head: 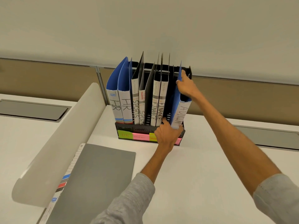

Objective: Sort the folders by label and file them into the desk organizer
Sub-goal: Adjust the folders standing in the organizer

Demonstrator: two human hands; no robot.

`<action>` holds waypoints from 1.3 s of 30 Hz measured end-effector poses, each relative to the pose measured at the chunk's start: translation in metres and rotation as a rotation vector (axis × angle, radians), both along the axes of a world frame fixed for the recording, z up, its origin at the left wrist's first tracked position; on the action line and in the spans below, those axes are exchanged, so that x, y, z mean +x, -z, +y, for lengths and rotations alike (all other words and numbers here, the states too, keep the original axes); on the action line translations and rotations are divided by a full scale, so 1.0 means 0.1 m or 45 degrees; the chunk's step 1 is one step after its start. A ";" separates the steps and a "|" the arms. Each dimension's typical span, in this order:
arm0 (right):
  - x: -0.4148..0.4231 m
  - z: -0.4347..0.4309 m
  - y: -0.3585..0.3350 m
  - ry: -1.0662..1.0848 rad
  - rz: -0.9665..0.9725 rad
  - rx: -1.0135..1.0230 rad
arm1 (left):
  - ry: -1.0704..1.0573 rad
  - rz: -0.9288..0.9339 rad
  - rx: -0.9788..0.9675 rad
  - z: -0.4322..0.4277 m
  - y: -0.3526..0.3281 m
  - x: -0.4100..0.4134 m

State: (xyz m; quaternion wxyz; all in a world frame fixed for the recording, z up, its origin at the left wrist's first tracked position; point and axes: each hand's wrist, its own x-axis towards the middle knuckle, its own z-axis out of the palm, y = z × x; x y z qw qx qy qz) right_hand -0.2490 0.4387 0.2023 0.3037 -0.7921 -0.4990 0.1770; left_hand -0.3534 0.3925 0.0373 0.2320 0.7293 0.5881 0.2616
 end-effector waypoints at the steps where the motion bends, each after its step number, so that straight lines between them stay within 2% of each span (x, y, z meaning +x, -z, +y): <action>1: 0.03 0.00 -0.01 -0.021 -0.007 -0.019 | 0.007 0.004 -0.014 -0.01 0.00 0.02; 5: 0.08 0.03 -0.05 -0.011 -0.078 -0.024 | 0.058 0.108 -0.008 0.04 0.00 0.02; 9: 0.13 0.08 -0.08 0.005 -0.035 0.001 | 0.096 0.166 -0.017 0.06 0.03 -0.03; 14: 0.17 0.08 -0.09 -0.102 0.116 0.100 | 0.151 0.075 -0.037 0.05 0.03 -0.01; 18: 0.18 0.06 -0.09 -0.227 0.287 0.099 | 0.090 -0.066 -0.101 0.07 0.00 0.02; 25: 0.19 0.07 -0.01 -0.278 0.359 0.122 | 0.049 -0.154 -0.120 0.06 -0.03 0.06; 28: 0.16 0.06 0.09 -0.196 0.513 0.080 | 0.084 -0.040 -0.087 0.06 -0.04 0.02; 32: 0.26 -0.02 0.17 -0.233 0.909 -0.124 | 0.091 0.039 -0.015 0.04 -0.03 -0.10; 35: 0.33 -0.13 0.23 -0.199 1.121 -0.071 | 0.096 0.029 0.030 0.01 -0.03 -0.15; 39: 0.22 -0.34 0.41 -0.111 1.201 -0.022 | 0.101 -0.001 0.037 -0.06 -0.10 -0.21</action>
